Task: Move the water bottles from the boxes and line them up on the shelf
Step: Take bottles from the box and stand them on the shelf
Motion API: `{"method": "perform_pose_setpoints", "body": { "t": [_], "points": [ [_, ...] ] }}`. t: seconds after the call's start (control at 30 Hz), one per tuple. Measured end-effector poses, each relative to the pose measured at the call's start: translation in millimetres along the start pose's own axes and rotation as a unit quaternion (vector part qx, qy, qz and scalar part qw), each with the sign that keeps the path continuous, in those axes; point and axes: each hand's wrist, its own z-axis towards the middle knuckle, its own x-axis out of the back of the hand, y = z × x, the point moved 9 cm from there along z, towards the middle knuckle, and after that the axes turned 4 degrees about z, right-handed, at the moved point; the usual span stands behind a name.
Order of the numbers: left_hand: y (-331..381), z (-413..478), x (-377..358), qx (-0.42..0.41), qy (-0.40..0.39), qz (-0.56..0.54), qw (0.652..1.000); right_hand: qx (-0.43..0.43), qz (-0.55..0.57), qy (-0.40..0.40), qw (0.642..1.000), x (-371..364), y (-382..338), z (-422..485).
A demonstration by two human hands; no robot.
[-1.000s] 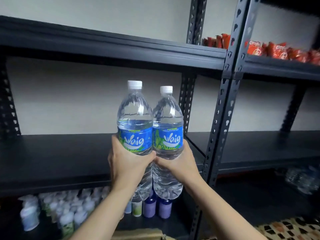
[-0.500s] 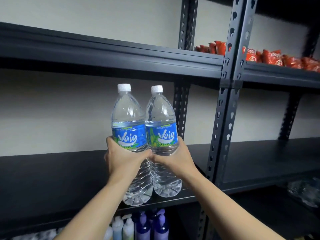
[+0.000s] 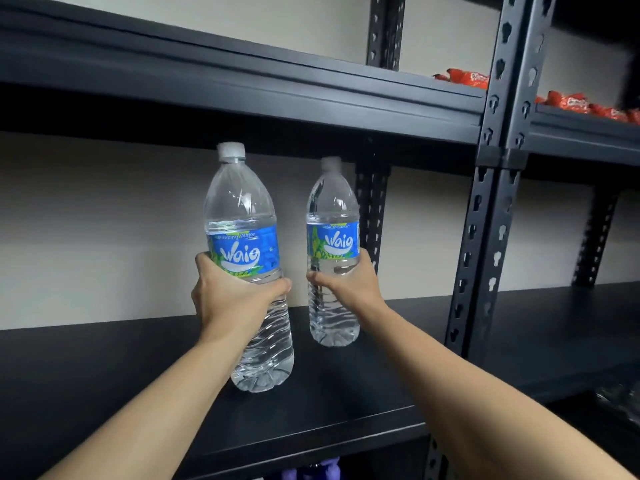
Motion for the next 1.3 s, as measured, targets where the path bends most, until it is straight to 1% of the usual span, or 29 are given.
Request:
{"method": "perform_pose_setpoints", "body": {
  "t": [0.23, 0.4, 0.57, 0.8, 1.0, 1.17, 1.3],
  "points": [
    [-6.0, 9.4, -10.0, -0.024, -0.017, 0.016, 0.999, -0.001, 0.026, 0.064, 0.998, -10.7, 19.1, 51.1],
    [-3.9, 17.0, -14.3, -0.048, -0.026, 0.031, 0.998, -0.011, 0.015, 0.082, 0.997, -11.0, 39.8, 69.6],
    [-6.7, 23.2, -11.9, -0.060, -0.028, 0.026, 0.997, -0.002, -0.004, 0.089, 0.996, -13.6, 51.6, 80.7],
    [-11.9, 31.4, -7.4, -0.068, -0.022, 0.021, 0.997, -0.004, -0.009, 0.077, 0.997, -25.9, 64.0, 79.7],
    [-19.7, 34.6, -6.3, -0.060, -0.015, 0.031, 0.998, -0.011, -0.010, 0.070, 0.997, -36.2, 81.7, 73.2],
    [-23.9, 37.7, -5.5, -0.060, -0.010, 0.033, 0.998, 0.003, 0.021, 0.071, 0.997, -38.4, 92.2, 74.2],
    [-23.5, 37.6, -6.7, -0.061, -0.007, 0.035, 0.998, -0.005, 0.015, 0.058, 0.998, -40.4, 101.3, 74.8]
  ]
}}
